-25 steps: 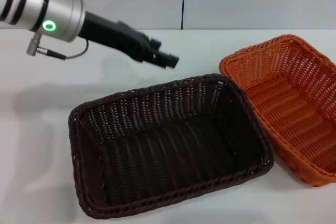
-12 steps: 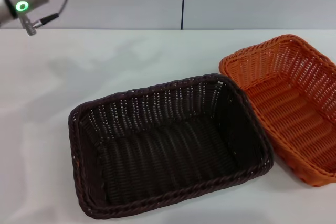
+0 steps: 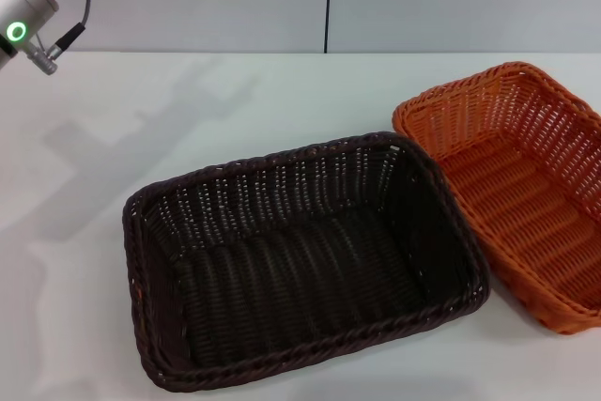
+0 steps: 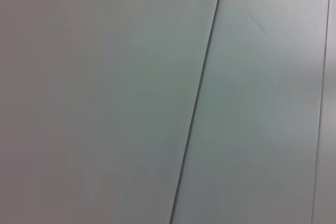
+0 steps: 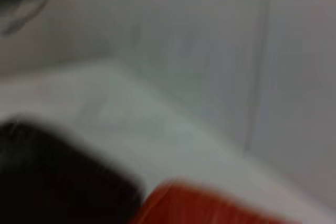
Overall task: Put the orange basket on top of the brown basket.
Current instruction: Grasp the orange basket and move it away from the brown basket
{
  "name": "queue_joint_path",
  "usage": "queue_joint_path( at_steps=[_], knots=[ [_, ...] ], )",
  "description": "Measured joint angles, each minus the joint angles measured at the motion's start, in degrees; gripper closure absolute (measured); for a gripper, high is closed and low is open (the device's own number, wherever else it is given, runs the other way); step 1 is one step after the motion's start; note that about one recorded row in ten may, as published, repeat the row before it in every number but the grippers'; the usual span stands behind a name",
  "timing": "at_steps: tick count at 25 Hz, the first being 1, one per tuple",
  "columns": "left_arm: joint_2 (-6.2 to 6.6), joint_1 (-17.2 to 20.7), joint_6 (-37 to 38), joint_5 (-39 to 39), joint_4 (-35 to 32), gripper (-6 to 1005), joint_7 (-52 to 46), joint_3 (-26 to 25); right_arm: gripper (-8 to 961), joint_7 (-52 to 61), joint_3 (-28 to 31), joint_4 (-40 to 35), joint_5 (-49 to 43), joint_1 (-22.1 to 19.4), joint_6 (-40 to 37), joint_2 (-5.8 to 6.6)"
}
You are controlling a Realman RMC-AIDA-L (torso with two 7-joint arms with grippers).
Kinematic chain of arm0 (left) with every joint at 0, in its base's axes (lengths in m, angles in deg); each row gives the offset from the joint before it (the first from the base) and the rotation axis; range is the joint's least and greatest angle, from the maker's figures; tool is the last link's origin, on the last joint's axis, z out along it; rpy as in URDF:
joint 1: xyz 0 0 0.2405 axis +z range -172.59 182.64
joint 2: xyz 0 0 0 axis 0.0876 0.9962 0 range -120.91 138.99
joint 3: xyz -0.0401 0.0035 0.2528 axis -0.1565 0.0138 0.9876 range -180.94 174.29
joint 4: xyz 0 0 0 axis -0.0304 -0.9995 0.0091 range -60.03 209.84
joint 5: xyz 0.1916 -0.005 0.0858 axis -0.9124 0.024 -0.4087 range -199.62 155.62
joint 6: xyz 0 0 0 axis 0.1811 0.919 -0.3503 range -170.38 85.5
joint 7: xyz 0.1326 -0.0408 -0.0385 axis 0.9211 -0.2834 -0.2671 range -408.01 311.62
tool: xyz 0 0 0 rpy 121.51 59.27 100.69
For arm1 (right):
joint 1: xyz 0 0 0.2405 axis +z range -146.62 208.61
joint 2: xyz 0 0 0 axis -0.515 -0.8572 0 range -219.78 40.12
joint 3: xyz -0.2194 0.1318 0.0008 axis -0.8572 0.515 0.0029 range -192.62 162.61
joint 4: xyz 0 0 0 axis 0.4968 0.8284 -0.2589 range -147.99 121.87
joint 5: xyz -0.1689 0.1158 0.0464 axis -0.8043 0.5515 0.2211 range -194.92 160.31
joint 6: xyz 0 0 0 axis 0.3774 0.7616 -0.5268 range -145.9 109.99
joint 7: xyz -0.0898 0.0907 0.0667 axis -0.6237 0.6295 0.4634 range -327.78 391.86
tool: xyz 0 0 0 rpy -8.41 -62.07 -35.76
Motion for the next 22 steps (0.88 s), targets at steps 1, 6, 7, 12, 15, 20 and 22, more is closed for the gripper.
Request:
queue_joint_path(
  at_steps=[1, 6, 7, 12, 15, 20, 22],
  knots=[
    [0.0, 0.0, 0.02, 0.29, -0.07, 139, 0.02, -0.03, 308, 0.21, -0.12, -0.67, -3.72, 0.95, -2.07, -0.17],
    [0.01, -0.5, 0.33, 2.53, -1.45, 139, 0.14, -0.36, 312, 0.11, -5.17, -1.79, -11.28, 2.31, -4.59, -1.16],
    [0.01, -0.54, 0.34, 2.79, -1.56, 139, 0.18, -0.41, 312, 0.11, -6.77, -1.69, -12.1, 2.34, -4.6, -1.28],
    [-0.02, -0.58, 0.17, 4.22, -2.32, 139, 0.3, -0.45, 316, 0.18, -11.88, -0.93, -17.21, 2.92, -4.82, -2.88],
    [-0.02, -0.41, -0.16, 4.78, -2.48, 139, 0.32, -0.42, 318, 0.1, -13.6, -0.75, -21.74, 3.81, -4.87, -4.76],
    [-0.01, -0.06, -0.11, 6.34, -3.57, 139, 0.34, -0.46, 321, -0.07, -16.22, -0.71, -25.85, 4.57, -6.13, -7.3],
    [0.04, 0.05, -0.14, 6.55, -3.79, 139, 0.35, -0.47, 322, -0.07, -16.95, -0.75, -26.19, 4.62, -6.71, -7.95]
  ],
)
